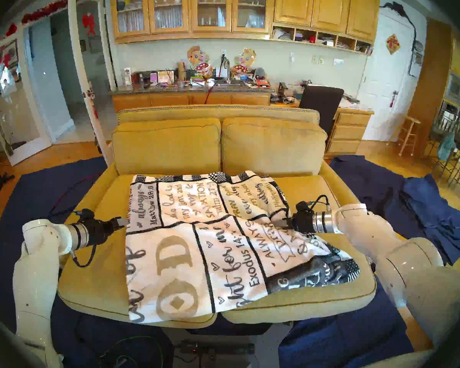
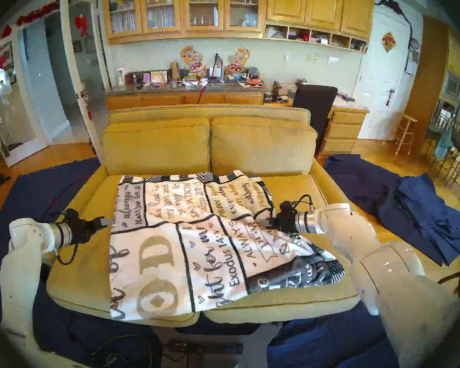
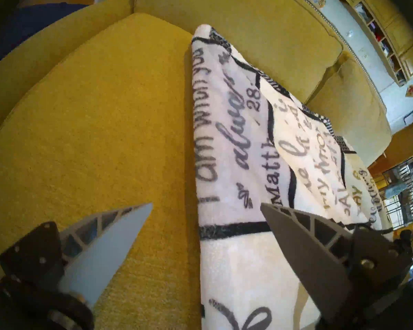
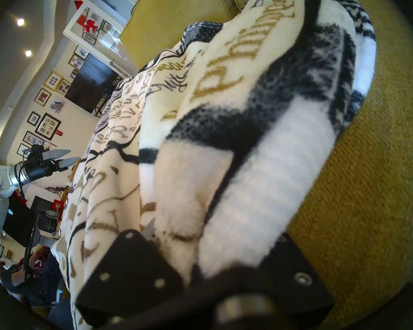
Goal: Fold the blanket in half twice
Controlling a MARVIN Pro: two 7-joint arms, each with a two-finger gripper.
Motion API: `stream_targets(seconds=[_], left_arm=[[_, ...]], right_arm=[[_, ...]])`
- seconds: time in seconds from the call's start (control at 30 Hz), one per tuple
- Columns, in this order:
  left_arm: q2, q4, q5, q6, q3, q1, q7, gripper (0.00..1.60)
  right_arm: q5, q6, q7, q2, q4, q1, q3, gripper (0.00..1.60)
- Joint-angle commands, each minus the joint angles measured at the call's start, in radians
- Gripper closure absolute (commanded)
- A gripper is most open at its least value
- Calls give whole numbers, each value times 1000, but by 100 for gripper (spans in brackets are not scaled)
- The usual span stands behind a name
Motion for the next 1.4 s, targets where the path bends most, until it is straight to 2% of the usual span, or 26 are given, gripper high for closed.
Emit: stream_targets(seconds=[0.0,0.5,0.9,1.37], left_arm=[[64,-27,-84,-2,7,-1,35,0],[157,11,-307,-2,61,16,126,0],[264,71,-547,-2,169,-4,222,0],[344,154,-720,-2,283,-69,244,0]], right_arm=[[4,4,14,-2,-14,21,3,160],[4,7,15,-1,-15,21,3,160],[3,10,16,-1,-16,21,2,160],[3,12,17,0,-17,21,2,160]])
